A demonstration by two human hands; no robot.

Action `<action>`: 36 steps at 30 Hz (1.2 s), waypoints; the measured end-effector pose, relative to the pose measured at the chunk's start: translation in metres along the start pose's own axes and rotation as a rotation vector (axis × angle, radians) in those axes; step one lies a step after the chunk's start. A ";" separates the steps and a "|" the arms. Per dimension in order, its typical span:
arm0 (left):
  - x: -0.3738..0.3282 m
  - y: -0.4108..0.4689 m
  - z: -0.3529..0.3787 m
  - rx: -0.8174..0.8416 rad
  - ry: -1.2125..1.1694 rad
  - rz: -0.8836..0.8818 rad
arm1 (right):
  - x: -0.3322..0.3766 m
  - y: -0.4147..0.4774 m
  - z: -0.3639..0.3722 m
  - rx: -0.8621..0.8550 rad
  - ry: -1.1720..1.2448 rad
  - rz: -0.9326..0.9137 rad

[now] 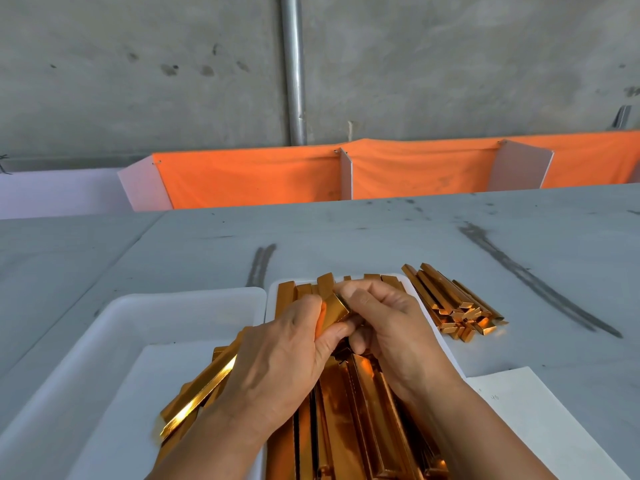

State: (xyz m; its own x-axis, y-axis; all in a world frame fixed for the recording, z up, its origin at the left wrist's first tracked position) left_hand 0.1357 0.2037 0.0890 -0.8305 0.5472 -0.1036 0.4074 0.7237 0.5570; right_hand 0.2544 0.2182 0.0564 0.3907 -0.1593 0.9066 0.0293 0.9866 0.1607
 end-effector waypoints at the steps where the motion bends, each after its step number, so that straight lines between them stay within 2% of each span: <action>1: 0.000 0.000 0.001 0.006 0.000 -0.002 | 0.000 -0.001 0.001 0.004 -0.008 -0.001; 9: -0.002 -0.002 -0.001 0.005 0.009 -0.001 | 0.005 0.000 -0.003 -0.037 -0.036 -0.053; 25: -0.003 -0.002 0.001 -0.015 -0.016 0.027 | 0.006 -0.001 -0.008 -0.087 -0.010 -0.022; 31: -0.003 -0.002 -0.001 -0.029 0.002 0.042 | 0.010 -0.002 -0.009 -0.078 -0.076 -0.054; 36: -0.003 -0.002 -0.002 -0.019 0.015 0.034 | 0.005 -0.001 -0.010 -0.055 -0.072 0.005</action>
State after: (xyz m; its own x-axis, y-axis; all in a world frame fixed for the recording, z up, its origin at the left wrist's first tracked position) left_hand 0.1368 0.1997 0.0900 -0.8222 0.5646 -0.0721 0.4281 0.6969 0.5754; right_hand 0.2654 0.2169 0.0569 0.3234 -0.1547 0.9335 0.0791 0.9875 0.1362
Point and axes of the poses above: each hand's wrist, its own y-axis towards the middle knuckle, its own z-axis out of the palm, x = y × z, the point moved 10 cm from there along y, towards the middle knuckle, and after that the axes turned 10 degrees about y, right-handed, at the moved point
